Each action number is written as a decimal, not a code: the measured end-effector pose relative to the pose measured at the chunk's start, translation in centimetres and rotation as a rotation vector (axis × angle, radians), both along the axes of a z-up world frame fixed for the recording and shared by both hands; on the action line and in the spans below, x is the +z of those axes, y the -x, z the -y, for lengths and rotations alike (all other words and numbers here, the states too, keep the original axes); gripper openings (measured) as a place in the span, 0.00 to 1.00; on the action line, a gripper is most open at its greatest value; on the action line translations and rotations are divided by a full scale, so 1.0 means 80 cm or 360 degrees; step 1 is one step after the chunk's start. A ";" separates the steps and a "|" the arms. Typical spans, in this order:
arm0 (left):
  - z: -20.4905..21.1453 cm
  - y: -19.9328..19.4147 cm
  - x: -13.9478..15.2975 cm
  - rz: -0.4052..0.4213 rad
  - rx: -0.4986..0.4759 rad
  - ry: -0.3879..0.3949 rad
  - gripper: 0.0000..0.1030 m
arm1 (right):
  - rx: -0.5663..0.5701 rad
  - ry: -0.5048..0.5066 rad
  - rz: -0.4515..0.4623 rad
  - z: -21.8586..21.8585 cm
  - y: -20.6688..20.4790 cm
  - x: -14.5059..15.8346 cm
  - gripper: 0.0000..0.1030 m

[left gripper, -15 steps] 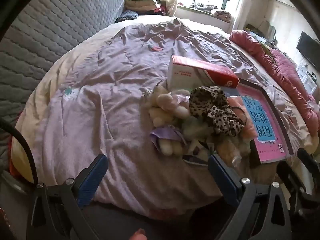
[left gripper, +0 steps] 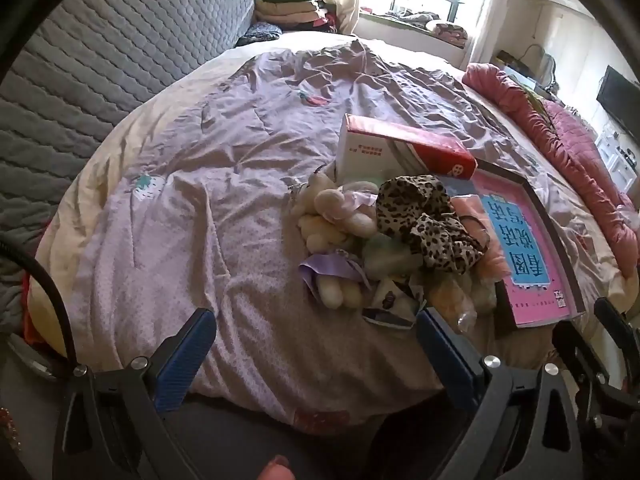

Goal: Organize soft objects

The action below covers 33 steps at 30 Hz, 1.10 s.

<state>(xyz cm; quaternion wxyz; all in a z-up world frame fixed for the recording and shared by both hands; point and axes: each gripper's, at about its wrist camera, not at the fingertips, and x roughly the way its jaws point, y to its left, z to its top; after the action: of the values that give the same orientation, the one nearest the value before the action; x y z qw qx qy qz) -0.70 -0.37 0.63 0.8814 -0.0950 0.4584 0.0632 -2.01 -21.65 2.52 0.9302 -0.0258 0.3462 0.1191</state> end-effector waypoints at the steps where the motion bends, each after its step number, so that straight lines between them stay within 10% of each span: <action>1: 0.001 0.000 0.001 0.0004 -0.0008 0.0002 0.98 | -0.0005 -0.0012 0.0005 0.003 -0.001 0.001 0.93; 33: 0.017 0.002 0.001 0.0010 -0.0050 -0.0062 0.98 | -0.0026 -0.0020 0.0004 0.005 0.001 0.001 0.93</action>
<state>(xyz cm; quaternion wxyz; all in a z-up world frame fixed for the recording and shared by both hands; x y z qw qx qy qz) -0.83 -1.70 0.69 0.8853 -0.0709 0.4558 0.0581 -2.06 -22.04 2.61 0.9317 -0.0171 0.3445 0.1137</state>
